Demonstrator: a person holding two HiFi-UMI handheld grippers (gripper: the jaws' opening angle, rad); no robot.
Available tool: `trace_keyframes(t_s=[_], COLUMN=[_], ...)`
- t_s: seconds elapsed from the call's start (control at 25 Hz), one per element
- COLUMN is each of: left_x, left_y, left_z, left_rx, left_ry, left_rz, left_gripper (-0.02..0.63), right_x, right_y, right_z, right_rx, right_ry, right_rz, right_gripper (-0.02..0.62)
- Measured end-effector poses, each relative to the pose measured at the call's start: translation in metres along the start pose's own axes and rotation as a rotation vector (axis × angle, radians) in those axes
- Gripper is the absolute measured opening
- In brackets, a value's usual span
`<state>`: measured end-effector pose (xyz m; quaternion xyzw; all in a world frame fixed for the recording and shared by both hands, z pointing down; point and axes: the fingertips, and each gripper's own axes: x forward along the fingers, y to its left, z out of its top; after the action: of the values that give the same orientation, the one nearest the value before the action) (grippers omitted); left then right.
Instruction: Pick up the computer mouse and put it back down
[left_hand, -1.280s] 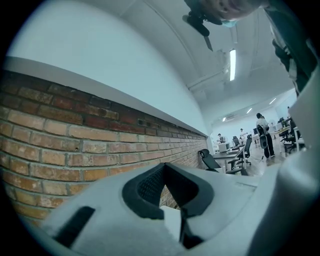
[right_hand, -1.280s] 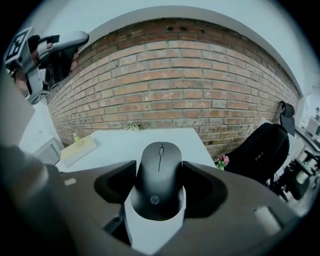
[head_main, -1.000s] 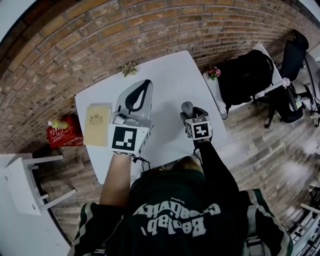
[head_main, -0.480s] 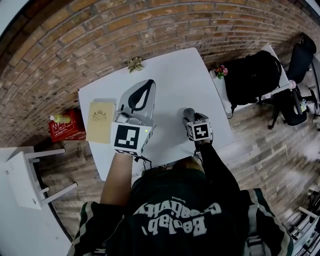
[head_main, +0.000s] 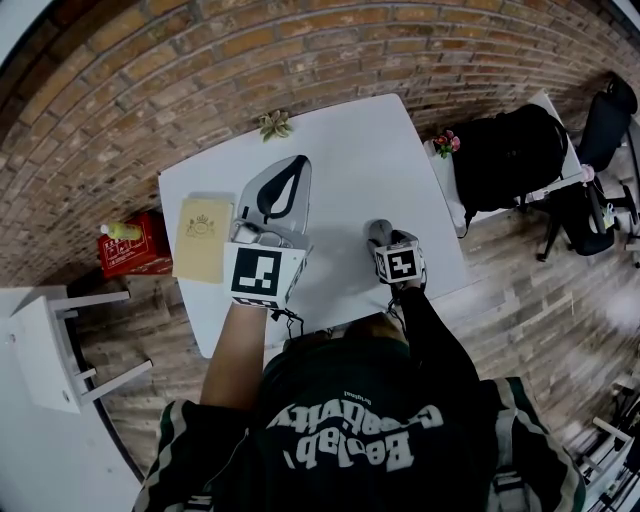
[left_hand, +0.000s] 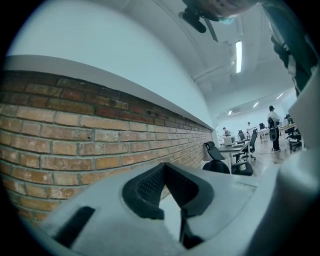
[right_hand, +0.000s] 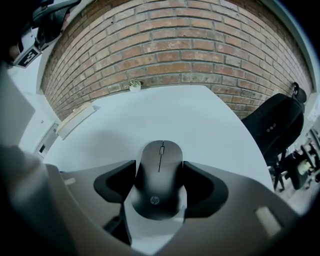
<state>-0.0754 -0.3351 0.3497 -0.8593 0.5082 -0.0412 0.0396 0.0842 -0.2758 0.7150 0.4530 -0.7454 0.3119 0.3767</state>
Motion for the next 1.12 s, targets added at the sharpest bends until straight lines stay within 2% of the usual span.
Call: trace_keyframes(t_s=[0.2, 0.36, 0.68, 0.92, 1.12], left_x=[-0.003, -0.006, -0.01, -0.007, -0.005], left_y=[0.002, 0.003, 0.006, 0.005, 0.007], left_z=[0.002, 0.006, 0.012, 0.02, 0.025], left_rx=[-0.005, -0.005, -0.016, -0.002, -0.01], left_ry=[-0.009, -0.016, -0.023, -0.023, -0.025], left_rz=[0.011, 0.018, 0.022, 0.03, 0.064], left_gripper=[0.007, 0.007, 0.008, 0.008, 0.007], right_x=[-0.002, -0.014, -0.078, -0.155, -0.221], right_y=[0.003, 0.001, 0.005, 0.015, 0.026], right_z=[0.0, 0.016, 0.106, 0.181, 0.224], right_rx=[-0.001, -0.024, -0.099, -0.141, -0.164], right_ry=[-0.021, -0.083, -0.346, -0.584, -0.751], right_rz=[0.015, -0.003, -0.019, -0.009, 0.01], right_gripper=[0.313, 0.313, 0.311, 0.307, 0.307])
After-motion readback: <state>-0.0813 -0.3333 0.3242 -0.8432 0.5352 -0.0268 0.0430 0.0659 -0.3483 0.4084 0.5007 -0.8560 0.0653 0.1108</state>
